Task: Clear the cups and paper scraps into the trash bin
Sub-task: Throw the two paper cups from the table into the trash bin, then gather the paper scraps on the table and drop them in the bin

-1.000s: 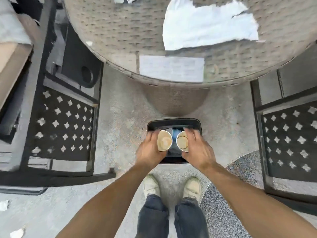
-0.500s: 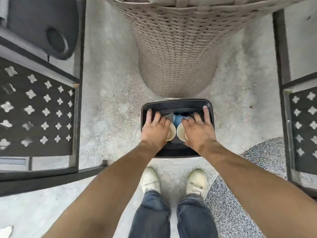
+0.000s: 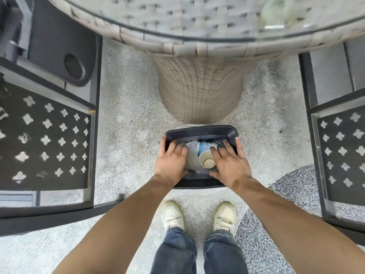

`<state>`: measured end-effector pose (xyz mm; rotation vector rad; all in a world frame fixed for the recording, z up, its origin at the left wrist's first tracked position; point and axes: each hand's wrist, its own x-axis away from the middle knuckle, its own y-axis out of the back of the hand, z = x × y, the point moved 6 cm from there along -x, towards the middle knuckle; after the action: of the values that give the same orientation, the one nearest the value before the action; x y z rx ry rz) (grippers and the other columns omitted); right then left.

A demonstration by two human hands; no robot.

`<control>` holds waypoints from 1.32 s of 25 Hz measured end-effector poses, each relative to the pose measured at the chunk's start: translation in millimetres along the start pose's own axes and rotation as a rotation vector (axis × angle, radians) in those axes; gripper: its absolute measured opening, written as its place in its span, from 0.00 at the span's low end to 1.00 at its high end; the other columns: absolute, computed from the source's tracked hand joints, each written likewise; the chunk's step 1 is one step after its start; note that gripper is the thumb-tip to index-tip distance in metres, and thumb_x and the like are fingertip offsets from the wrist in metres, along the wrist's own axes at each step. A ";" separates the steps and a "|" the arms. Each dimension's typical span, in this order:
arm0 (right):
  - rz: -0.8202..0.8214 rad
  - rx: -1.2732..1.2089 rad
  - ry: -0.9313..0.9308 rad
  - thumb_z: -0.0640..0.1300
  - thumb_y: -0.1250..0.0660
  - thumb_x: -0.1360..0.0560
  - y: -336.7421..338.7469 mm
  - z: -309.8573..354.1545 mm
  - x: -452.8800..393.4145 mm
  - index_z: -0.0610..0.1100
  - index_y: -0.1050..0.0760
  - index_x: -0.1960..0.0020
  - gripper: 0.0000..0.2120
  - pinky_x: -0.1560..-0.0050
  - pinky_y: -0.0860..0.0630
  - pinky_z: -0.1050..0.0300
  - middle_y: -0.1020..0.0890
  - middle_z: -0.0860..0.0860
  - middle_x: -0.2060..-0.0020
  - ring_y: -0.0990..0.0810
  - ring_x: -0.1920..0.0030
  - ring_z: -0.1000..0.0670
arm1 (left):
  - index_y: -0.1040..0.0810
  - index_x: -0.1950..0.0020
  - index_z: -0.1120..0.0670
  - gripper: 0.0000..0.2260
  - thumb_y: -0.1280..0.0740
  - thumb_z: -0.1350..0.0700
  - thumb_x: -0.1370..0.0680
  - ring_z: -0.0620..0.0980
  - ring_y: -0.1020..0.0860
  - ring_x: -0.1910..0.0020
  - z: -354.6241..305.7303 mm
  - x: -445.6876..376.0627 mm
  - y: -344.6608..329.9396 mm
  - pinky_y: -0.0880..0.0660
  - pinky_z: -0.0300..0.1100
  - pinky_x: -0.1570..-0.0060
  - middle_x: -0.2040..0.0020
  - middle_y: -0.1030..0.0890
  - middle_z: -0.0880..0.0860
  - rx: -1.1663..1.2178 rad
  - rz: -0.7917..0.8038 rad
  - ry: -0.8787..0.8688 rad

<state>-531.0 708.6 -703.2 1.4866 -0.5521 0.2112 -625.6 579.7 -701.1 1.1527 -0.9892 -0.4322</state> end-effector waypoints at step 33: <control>-0.626 -0.378 -0.194 0.66 0.42 0.26 506.9 -73.0 149.4 0.53 0.33 0.31 0.28 0.40 0.31 0.50 0.26 0.57 0.35 0.28 0.37 0.51 | 0.33 0.30 0.44 0.29 0.40 0.32 0.27 0.47 0.32 0.33 114.7 105.3 493.8 0.36 0.51 0.34 0.36 0.28 0.45 0.542 -0.625 0.118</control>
<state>-620.8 797.7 -185.0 1.2456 -0.2383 -0.5058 -757.3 629.6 -202.9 1.9699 -0.6358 -0.5979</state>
